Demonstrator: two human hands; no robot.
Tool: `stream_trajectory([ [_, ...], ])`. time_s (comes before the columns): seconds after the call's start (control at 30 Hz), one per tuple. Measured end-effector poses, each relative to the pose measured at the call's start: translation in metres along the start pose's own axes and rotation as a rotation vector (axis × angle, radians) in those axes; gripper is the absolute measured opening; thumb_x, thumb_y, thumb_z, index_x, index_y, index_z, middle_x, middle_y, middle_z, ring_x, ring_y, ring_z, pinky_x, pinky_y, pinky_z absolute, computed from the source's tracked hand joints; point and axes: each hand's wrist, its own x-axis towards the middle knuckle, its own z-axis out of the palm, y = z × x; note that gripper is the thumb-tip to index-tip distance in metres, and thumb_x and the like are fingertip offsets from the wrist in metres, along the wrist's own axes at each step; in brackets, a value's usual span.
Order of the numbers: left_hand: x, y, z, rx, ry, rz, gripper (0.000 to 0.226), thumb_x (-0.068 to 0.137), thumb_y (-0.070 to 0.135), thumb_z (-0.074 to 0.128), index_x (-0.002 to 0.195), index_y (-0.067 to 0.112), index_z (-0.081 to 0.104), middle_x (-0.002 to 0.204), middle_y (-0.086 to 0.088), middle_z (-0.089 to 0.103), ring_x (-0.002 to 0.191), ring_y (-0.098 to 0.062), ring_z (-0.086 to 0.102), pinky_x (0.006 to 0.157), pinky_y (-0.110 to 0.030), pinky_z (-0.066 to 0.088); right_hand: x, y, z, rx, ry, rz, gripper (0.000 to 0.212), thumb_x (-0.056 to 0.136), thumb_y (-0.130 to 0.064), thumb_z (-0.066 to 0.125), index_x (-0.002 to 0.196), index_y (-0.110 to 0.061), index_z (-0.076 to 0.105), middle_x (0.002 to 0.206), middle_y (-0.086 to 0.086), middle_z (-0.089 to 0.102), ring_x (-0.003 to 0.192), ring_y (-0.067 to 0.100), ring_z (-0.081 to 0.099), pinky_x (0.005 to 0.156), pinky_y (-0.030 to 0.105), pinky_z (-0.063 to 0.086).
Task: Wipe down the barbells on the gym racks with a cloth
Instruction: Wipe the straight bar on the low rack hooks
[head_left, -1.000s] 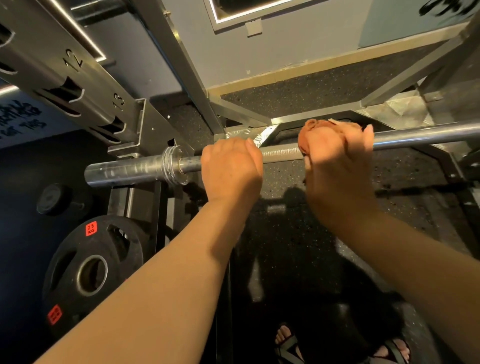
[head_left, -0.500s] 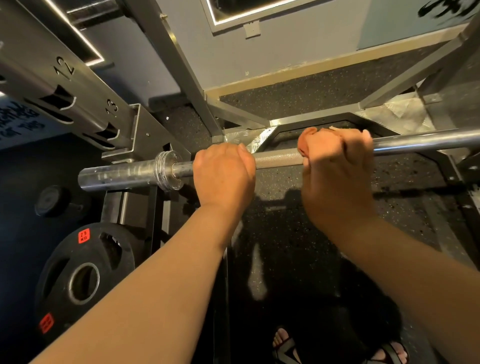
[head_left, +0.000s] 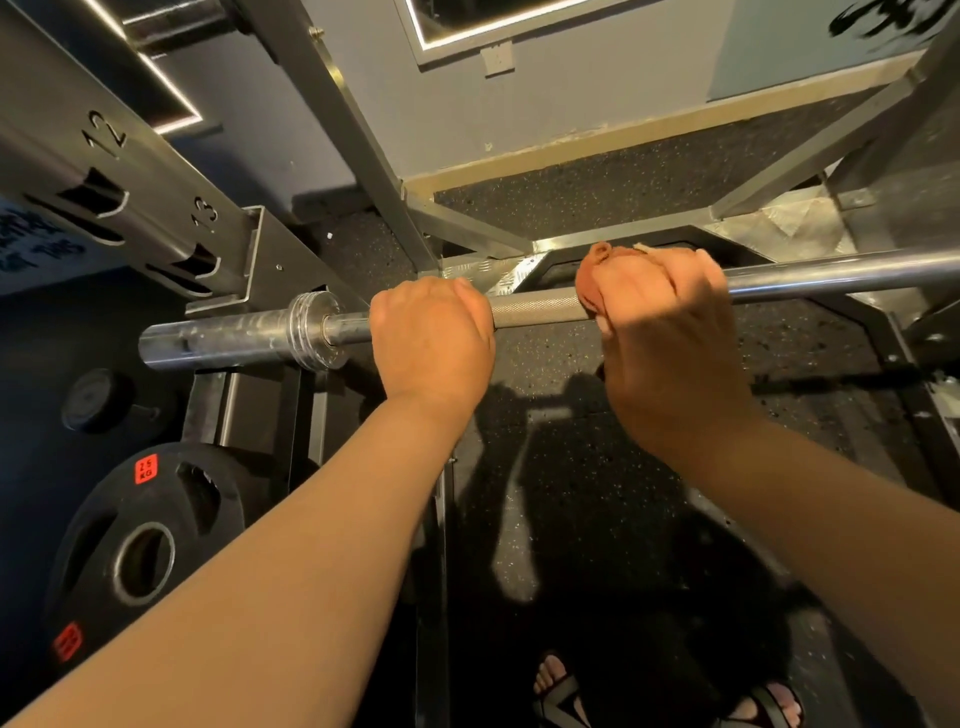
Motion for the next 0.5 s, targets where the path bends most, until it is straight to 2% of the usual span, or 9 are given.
stream_trajectory([
  [0.1, 0.001, 0.023, -0.003, -0.004, -0.084, 0.071, 0.033, 0.100, 0.018, 0.043, 0.068, 0.019, 0.047, 0.059, 0.003, 0.040, 0.064, -0.025, 0.046, 0.068, -0.037, 0.029, 0.006, -0.014, 0.001, -0.033, -0.038, 0.094, 0.030, 0.099, -0.010, 0.047, 0.126, -0.009, 0.063, 0.120, 0.010, 0.066, 0.119, 0.033, 0.055, 0.108, 0.051, 0.037],
  [0.17, 0.002, 0.035, -0.001, -0.052, -0.084, 0.055, 0.041, 0.101, 0.023, 0.036, 0.060, 0.021, 0.036, 0.056, 0.008, 0.030, 0.063, -0.024, 0.041, 0.070, -0.035, 0.022, 0.003, -0.004, 0.000, -0.055, -0.075, 0.017, 0.032, 0.102, -0.012, 0.047, 0.131, -0.010, 0.059, 0.126, 0.010, 0.064, 0.122, 0.033, 0.055, 0.107, 0.050, 0.039],
  [0.27, 0.002, 0.033, 0.005, -0.062, -0.051, 0.033, 0.043, 0.103, 0.028, 0.030, 0.062, 0.020, 0.042, 0.056, 0.007, 0.031, 0.062, -0.022, 0.038, 0.070, -0.034, 0.022, 0.005, 0.023, -0.017, -0.074, -0.196, -0.165, 0.035, 0.107, -0.024, 0.047, 0.138, -0.009, 0.053, 0.131, 0.011, 0.062, 0.116, 0.029, 0.057, 0.098, 0.047, 0.045],
  [0.33, 0.000, 0.030, 0.005, -0.068, -0.053, 0.047, 0.041, 0.105, 0.029, 0.030, 0.069, 0.022, 0.047, 0.063, 0.006, 0.040, 0.063, -0.020, 0.038, 0.070, -0.034, 0.024, 0.003, 0.044, -0.028, -0.096, -0.206, -0.153, 0.036, 0.110, -0.033, 0.040, 0.133, -0.009, 0.054, 0.118, 0.010, 0.062, 0.099, 0.026, 0.056, 0.089, 0.045, 0.046],
  [0.4, 0.000, 0.032, 0.003, -0.077, -0.038, 0.041, 0.039, 0.106, 0.029, 0.032, 0.071, 0.023, 0.048, 0.066, 0.005, 0.043, 0.064, -0.019, 0.038, 0.069, -0.033, 0.025, -0.006, 0.053, -0.031, -0.152, -0.188, -0.063, 0.039, 0.112, -0.037, 0.034, 0.130, -0.010, 0.055, 0.115, 0.010, 0.056, 0.100, 0.029, 0.052, 0.098, 0.048, 0.042],
  [0.47, 0.000, 0.034, 0.003, -0.085, -0.019, 0.020, 0.041, 0.106, 0.029, 0.033, 0.071, 0.022, 0.053, 0.066, 0.005, 0.044, 0.063, -0.019, 0.040, 0.068, -0.033, 0.025, -0.017, 0.041, -0.024, -0.128, -0.111, 0.041, 0.036, 0.111, -0.029, 0.036, 0.130, -0.007, 0.056, 0.122, 0.015, 0.054, 0.114, 0.037, 0.050, 0.112, 0.053, 0.035],
  [0.5, -0.001, 0.034, 0.005, -0.088, -0.020, 0.014, 0.044, 0.106, 0.030, 0.032, 0.072, 0.020, 0.058, 0.066, 0.005, 0.045, 0.063, -0.019, 0.041, 0.068, -0.033, 0.026, -0.017, 0.031, -0.019, -0.097, -0.063, 0.098, 0.033, 0.110, -0.025, 0.037, 0.127, -0.007, 0.058, 0.120, 0.015, 0.055, 0.117, 0.038, 0.049, 0.113, 0.055, 0.033],
])
